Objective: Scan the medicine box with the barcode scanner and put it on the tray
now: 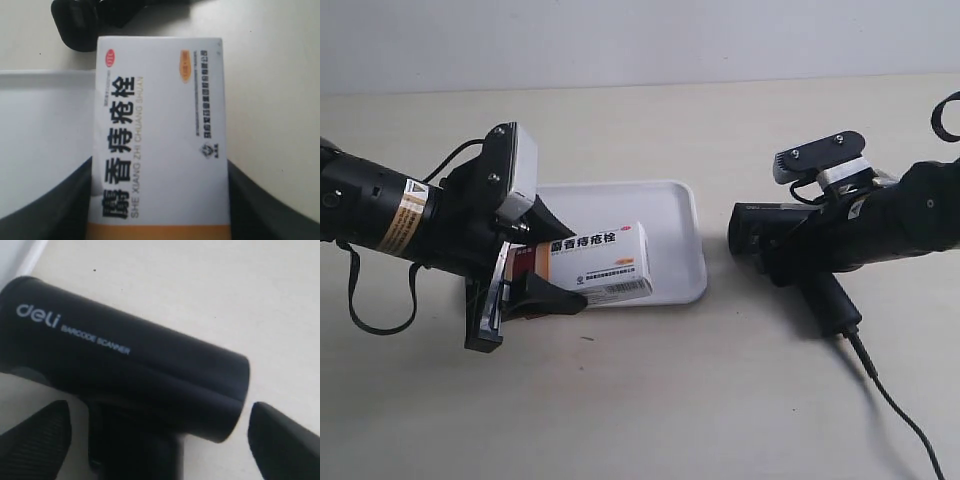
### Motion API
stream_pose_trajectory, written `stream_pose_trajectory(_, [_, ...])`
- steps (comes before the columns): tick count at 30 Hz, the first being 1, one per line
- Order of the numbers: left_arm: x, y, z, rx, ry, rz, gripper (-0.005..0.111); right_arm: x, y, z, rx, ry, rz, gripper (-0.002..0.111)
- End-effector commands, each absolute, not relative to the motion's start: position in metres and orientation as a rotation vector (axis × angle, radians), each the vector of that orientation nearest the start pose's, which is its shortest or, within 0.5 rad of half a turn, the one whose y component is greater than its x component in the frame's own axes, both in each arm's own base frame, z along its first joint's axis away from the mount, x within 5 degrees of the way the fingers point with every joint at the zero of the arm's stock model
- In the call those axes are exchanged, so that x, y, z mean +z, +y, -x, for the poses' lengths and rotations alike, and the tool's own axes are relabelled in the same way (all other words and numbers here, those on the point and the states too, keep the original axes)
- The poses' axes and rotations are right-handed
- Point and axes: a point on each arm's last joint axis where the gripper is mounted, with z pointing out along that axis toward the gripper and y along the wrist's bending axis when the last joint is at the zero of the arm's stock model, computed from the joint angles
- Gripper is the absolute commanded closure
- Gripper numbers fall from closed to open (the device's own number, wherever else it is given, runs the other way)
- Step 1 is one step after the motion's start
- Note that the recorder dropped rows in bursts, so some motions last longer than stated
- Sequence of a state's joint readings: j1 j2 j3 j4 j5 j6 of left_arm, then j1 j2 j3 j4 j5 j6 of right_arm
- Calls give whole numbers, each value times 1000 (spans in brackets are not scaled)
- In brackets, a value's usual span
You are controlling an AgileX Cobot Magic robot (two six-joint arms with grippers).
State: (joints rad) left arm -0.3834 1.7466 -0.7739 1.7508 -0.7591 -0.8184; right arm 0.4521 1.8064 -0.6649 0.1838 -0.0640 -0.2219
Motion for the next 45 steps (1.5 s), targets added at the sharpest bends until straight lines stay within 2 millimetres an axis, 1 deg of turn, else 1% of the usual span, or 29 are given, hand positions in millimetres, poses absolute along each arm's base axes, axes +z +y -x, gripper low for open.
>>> stream_pose_trajectory(1, [157, -168, -253, -694, 1658, -1673, 107, 109, 131, -272, 124, 2427, 679, 57])
stream_pose_trajectory(2, [157, -169, -253, -696, 1659, -1674, 107, 110, 131, -272, 121, 2422, 688, 63])
stream_pose_trajectory(4, [151, -167, -256, -660, 1691, -1672, 107, 116, 131, -270, 112, 2413, 735, 82])
stream_pose_trajectory(5, [148, -165, -259, -625, 1715, -1669, 107, 125, 130, -267, 113, 2410, 763, 92])
stream_pose_trajectory(6, [145, -164, -260, -610, 1729, -1668, 107, 132, 129, -264, 114, 2407, 781, 96])
stream_pose_trajectory(7, [142, -163, -262, -586, 1744, -1670, 107, 148, 128, -259, 111, 2383, 835, 104])
stream_pose_trajectory(8, [140, -163, -263, -585, 1745, -1674, 107, 161, 126, -253, 109, 2367, 880, 108])
stream_pose_trajectory(11, [139, -164, -264, -587, 1745, -1674, 107, 179, 122, -243, 97, 2345, 960, 108])
stream_pose_trajectory(12, [139, -164, -264, -587, 1745, -1674, 107, 185, 121, -241, 91, 2331, 962, 108])
stream_pose_trajectory(15, [139, -164, -264, -587, 1745, -1674, 107, 194, 119, -240, 74, 2285, 973, 108])
stream_pose_trajectory(23, [139, -163, -264, -578, 1750, -1672, 107, 188, 118, -241, 42, 2295, 1004, 108])
stream_pose_trajectory(27, [139, -162, -268, -545, 1795, -1640, 107, 189, 117, -244, 21, 2288, 972, 108])
stream_pose_trajectory(31, [139, -162, -268, -542, 1802, -1635, 107, 189, 117, -245, -2, 2276, 988, 108])
stream_pose_trajectory(33, [139, -162, -269, -538, 1805, -1632, 107, 187, 119, -248, 12, 2255, 966, 108])
stream_pose_trajectory(36, [140, -158, -272, -540, 1832, -1598, 107, 186, 122, -253, 30, 2221, 939, 108])
stream_pose_trajectory(45, [142, -143, -282, -529, 1882, -1518, 107, 188, 128, -266, 24, 2222, 943, 108])
